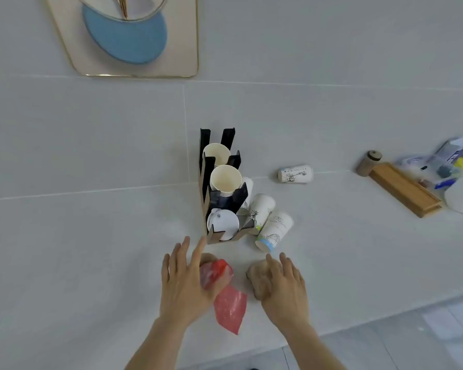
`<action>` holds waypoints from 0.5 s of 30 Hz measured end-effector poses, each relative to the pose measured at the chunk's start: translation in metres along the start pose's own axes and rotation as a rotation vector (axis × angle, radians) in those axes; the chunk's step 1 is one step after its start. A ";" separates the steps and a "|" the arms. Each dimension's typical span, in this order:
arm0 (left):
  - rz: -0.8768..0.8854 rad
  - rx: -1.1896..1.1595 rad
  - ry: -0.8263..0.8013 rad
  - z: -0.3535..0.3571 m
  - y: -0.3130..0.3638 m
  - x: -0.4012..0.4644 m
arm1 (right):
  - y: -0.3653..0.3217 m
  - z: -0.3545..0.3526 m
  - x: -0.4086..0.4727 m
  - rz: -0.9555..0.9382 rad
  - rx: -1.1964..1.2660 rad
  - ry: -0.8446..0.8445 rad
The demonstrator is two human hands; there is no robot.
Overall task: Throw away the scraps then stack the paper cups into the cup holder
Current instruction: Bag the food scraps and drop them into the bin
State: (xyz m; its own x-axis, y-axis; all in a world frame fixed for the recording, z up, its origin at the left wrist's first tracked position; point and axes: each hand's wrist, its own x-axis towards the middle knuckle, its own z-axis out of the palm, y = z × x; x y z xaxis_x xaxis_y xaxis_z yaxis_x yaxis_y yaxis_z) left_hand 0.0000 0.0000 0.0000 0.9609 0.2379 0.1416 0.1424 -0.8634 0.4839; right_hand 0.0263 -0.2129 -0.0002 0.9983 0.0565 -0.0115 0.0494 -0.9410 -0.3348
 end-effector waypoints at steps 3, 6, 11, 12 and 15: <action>-0.014 -0.002 -0.223 0.019 0.001 -0.001 | 0.009 0.009 0.004 0.067 0.023 -0.113; 0.006 0.008 -0.323 0.034 0.001 0.000 | 0.018 0.017 0.011 0.128 0.007 -0.211; -0.041 0.083 -0.394 0.056 -0.007 -0.003 | 0.029 0.027 0.026 0.200 0.072 -0.263; -0.047 0.075 -0.363 0.060 -0.008 -0.004 | 0.029 0.028 0.028 0.213 0.088 -0.262; -0.053 0.043 -0.277 0.065 -0.009 -0.003 | 0.034 0.032 0.038 0.264 0.117 -0.277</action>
State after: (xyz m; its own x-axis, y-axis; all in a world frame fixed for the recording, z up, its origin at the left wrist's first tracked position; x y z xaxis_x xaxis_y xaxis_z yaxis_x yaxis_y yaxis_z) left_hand 0.0116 -0.0222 -0.0607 0.9793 0.1577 -0.1269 0.1983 -0.8726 0.4464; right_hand 0.0650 -0.2324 -0.0423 0.9297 -0.0789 -0.3597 -0.2271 -0.8917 -0.3915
